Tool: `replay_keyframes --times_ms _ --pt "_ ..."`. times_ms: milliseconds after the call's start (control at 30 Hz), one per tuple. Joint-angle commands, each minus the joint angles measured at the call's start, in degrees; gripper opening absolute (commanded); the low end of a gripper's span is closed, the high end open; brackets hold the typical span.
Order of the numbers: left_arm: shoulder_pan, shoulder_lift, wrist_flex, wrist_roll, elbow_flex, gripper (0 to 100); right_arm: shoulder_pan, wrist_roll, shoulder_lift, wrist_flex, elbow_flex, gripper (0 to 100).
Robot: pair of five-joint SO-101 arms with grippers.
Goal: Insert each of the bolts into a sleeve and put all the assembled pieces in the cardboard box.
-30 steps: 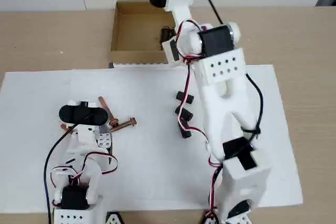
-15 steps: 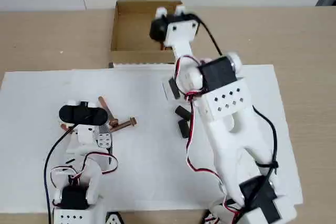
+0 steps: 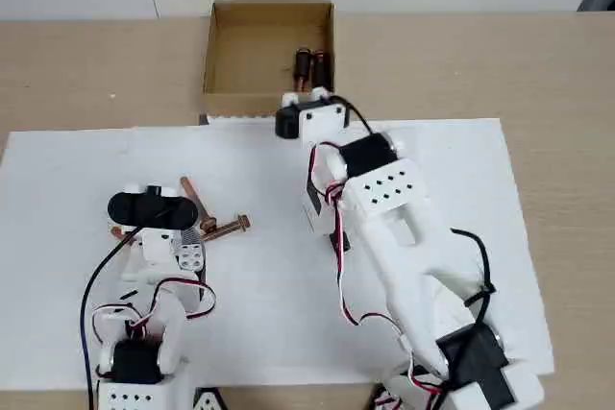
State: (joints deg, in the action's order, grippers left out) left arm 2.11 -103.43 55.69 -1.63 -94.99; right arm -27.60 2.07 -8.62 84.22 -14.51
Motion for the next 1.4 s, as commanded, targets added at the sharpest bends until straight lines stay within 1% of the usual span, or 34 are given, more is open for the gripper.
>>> replay_keyframes --times_ms 0,200,267,367,400,600,867,1000,1200,1267,1300,1333,1367 --pt "0.18 -0.62 -0.18 0.09 0.13 0 -0.13 -2.55 -2.42 -4.62 -2.64 0.4" --pt "0.18 -0.62 -0.18 0.09 0.13 0 0.04 -4.92 -2.42 -11.74 -8.53 0.6" --pt "0.18 -0.62 -0.18 0.09 0.13 0 0.13 -4.84 -2.33 -13.58 -9.93 3.6" --pt "0.18 -0.62 -0.18 0.09 0.13 0 0.22 -4.75 -2.33 -15.52 -11.78 11.2" --pt "0.18 -0.62 -0.18 0.09 0.13 0 0.22 -4.75 -2.33 -15.96 -12.31 11.9" --pt "0.18 -0.62 -0.18 0.09 0.13 0 0.75 -4.92 -1.63 -18.33 -14.59 9.8" --pt "0.18 -0.62 -0.18 0.09 0.13 0 3.74 -5.01 6.81 -19.74 -14.51 9.8" --pt "0.18 -0.62 -0.18 0.09 0.13 0 3.65 -6.59 9.36 -21.23 -14.51 9.8" --pt "0.18 -0.62 -0.18 0.09 0.13 0 3.74 -6.68 12.00 -22.02 -14.51 9.1" --pt "0.09 -0.62 -0.18 0.09 0.13 0 3.74 -6.68 12.97 -21.85 -14.51 5.2" --pt "0.09 -0.62 -0.18 0.09 0.13 0 3.65 -6.68 13.14 -21.85 -14.51 1.3" --pt "0.09 -0.62 -0.18 0.09 0.13 0 3.65 -6.68 13.23 -21.58 -14.51 0.0" --pt "0.09 -0.62 -0.18 0.09 0.13 0 3.65 -6.68 13.05 -21.32 -14.51 0.9"
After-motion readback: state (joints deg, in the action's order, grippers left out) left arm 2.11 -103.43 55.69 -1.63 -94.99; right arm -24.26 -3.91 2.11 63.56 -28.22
